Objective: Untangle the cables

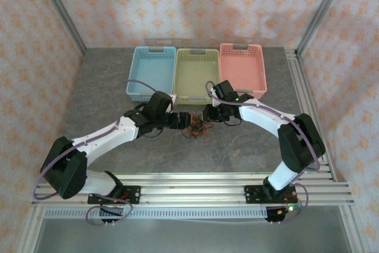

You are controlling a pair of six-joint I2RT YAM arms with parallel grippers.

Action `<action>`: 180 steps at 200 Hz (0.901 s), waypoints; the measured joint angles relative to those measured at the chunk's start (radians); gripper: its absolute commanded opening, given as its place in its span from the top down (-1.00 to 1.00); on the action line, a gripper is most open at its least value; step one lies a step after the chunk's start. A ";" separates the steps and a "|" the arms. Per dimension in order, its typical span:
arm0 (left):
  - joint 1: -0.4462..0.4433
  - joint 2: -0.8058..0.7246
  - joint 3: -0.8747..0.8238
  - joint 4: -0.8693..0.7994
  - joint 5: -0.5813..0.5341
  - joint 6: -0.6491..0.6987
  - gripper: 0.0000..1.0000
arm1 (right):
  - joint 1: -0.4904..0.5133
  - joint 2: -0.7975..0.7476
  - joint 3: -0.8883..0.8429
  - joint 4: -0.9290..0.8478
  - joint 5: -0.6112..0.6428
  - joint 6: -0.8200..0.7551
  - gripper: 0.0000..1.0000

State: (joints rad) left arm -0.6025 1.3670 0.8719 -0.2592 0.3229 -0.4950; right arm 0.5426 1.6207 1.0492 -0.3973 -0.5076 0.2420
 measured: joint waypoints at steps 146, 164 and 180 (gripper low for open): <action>-0.001 0.002 0.005 -0.007 0.014 0.007 -0.48 | 0.000 -0.019 -0.003 0.034 0.000 0.000 1.00; -0.005 0.002 0.005 -0.006 0.020 0.008 -0.30 | -0.003 -0.051 -0.020 0.071 -0.013 0.004 1.00; -0.007 0.015 0.023 -0.022 0.026 0.013 -0.15 | -0.009 -0.077 -0.043 0.110 -0.027 0.014 1.00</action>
State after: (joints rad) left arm -0.6094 1.3823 0.8951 -0.2810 0.3489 -0.4820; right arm 0.5335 1.5440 1.0058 -0.2871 -0.5346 0.2562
